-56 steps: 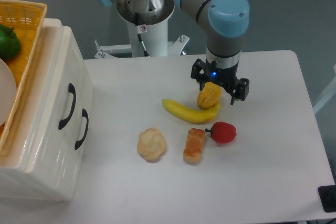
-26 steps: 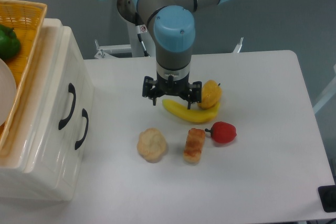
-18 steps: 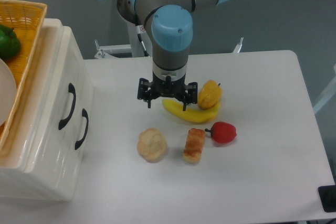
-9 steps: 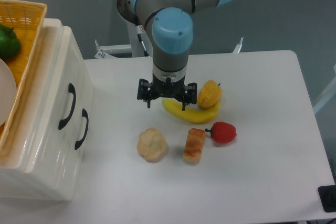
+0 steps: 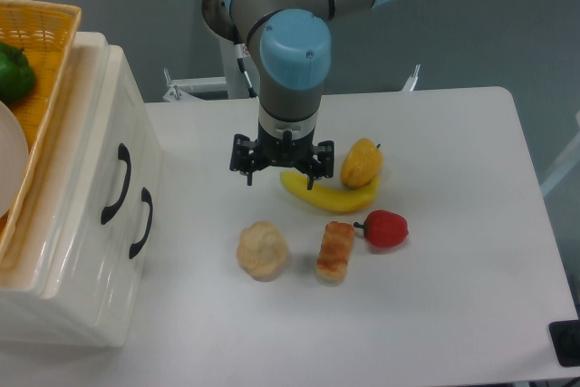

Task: Slide the top white drawer open
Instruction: 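Move the gripper to the upper drawer's black handle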

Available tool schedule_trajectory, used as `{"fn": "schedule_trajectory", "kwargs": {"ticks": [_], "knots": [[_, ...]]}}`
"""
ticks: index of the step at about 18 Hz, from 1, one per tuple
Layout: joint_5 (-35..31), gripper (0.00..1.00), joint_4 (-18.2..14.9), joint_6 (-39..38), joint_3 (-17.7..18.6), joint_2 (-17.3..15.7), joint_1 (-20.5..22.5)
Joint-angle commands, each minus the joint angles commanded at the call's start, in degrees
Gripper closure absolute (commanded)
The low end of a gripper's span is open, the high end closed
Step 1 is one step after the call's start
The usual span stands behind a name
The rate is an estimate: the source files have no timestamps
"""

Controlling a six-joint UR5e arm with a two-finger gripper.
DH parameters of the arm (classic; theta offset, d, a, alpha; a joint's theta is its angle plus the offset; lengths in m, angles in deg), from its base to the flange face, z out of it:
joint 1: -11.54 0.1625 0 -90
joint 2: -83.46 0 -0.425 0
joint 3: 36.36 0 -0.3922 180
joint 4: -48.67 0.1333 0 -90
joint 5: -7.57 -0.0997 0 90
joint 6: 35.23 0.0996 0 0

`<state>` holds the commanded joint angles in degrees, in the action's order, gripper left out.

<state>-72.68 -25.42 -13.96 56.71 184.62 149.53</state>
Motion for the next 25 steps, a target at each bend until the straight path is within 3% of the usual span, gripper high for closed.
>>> {"fn": "schedule_trajectory", "kwargs": {"ticks": [13,25], "knots": [[6.77,0.0,-0.53,-9.15,-0.88,0.0,-8.7],[11.96,0.0,-0.44,-12.4,-1.41,1.05,-10.2]]}}
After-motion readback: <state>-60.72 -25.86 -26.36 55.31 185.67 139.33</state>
